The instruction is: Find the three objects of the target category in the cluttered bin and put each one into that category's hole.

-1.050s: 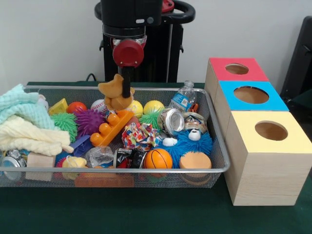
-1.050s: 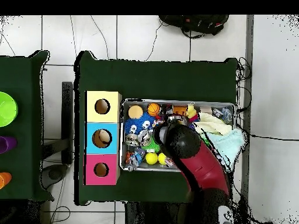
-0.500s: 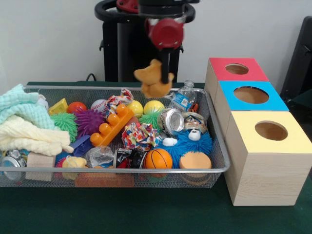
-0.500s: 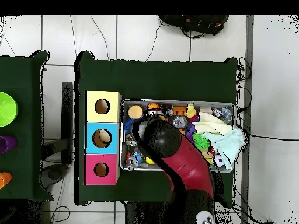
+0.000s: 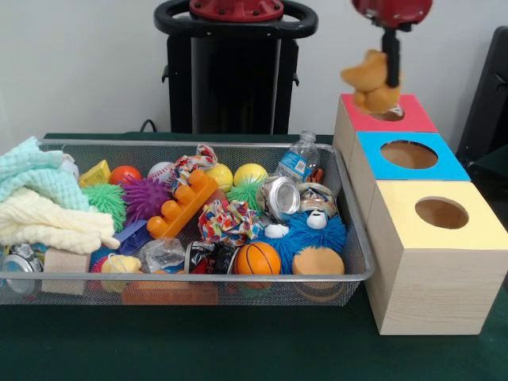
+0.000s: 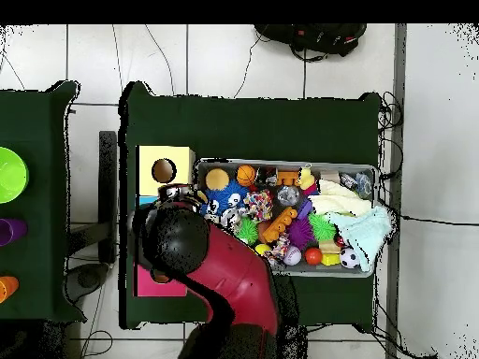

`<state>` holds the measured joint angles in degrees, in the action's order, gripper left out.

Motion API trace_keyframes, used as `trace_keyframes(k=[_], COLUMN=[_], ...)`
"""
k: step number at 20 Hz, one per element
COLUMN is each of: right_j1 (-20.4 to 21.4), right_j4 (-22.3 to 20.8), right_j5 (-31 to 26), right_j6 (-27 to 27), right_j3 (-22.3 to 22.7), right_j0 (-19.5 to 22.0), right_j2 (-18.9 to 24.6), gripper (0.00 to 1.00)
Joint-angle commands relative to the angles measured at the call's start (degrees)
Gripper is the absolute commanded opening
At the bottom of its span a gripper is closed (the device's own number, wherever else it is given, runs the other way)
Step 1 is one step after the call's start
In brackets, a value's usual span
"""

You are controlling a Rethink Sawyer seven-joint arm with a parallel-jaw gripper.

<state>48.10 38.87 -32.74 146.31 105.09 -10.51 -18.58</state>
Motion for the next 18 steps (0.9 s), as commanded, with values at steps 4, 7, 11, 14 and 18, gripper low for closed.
trace_keyframes(k=[4, 7, 11, 14, 18], right_j1=[-0.9, 0.2, 3.5, 7.1, 10.3], right_j4=[2.7, 2.4, 1.3, 0.9, 2.4], right_j5=[12.8, 19.1, 25.2, 26.2, 25.1], right_j6=[9.8, 8.8, 10.2, 10.6, 13.3], right_j3=[14.1, 18.7, 25.7, 29.6, 31.9], right_j0=[-1.3, -1.2, -1.6, -2.4, -5.9], right_j2=[6.5, 10.1, 14.6, 15.8, 15.6], gripper=[0.0, 0.0, 0.0, 0.0, 0.0])
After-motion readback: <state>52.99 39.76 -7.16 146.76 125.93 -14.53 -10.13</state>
